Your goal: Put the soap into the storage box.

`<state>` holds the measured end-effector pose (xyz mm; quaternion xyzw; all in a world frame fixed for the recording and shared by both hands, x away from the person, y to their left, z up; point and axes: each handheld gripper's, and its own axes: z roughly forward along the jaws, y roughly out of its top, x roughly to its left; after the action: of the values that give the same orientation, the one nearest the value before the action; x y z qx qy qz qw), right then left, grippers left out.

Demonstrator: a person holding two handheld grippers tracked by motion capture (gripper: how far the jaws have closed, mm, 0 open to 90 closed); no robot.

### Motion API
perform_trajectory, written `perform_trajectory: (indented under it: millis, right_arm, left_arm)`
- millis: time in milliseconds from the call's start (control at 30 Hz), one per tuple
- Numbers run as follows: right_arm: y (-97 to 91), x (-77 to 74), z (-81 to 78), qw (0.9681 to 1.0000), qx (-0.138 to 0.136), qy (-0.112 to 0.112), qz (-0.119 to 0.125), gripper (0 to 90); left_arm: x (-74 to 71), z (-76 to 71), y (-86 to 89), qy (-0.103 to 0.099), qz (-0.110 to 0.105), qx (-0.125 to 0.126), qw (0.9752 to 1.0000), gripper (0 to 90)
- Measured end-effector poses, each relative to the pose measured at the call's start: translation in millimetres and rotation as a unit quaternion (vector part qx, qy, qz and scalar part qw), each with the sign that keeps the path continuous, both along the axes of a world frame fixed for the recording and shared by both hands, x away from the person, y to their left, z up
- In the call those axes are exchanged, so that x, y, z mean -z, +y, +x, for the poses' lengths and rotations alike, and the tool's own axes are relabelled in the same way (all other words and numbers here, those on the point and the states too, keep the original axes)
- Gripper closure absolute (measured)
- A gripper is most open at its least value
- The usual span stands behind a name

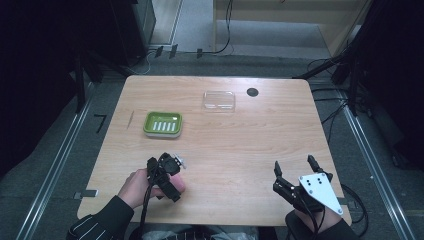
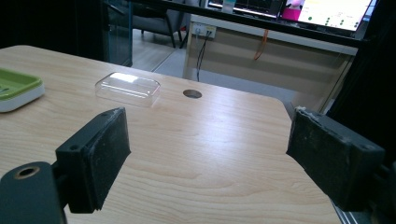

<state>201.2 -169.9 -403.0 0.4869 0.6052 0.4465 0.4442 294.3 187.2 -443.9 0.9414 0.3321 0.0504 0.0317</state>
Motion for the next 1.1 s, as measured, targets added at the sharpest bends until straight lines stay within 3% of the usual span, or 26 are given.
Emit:
perform_trajectory:
  millis: [467,1100]
  right_arm:
    - [-0.9,0.0,-0.8,1.0000,-0.001,-0.001,-0.001,12.8]
    - [-0.7,0.0,-1.2,1.0000,0.000,-0.002,-0.002,12.8]
  left_arm:
    - [10.1,9.0,-10.3,0.013,0.019,0.013,0.9997,10.7]
    - [15.4,11.1,-8.9,0.021,0.015,0.016,0.9995,12.3]
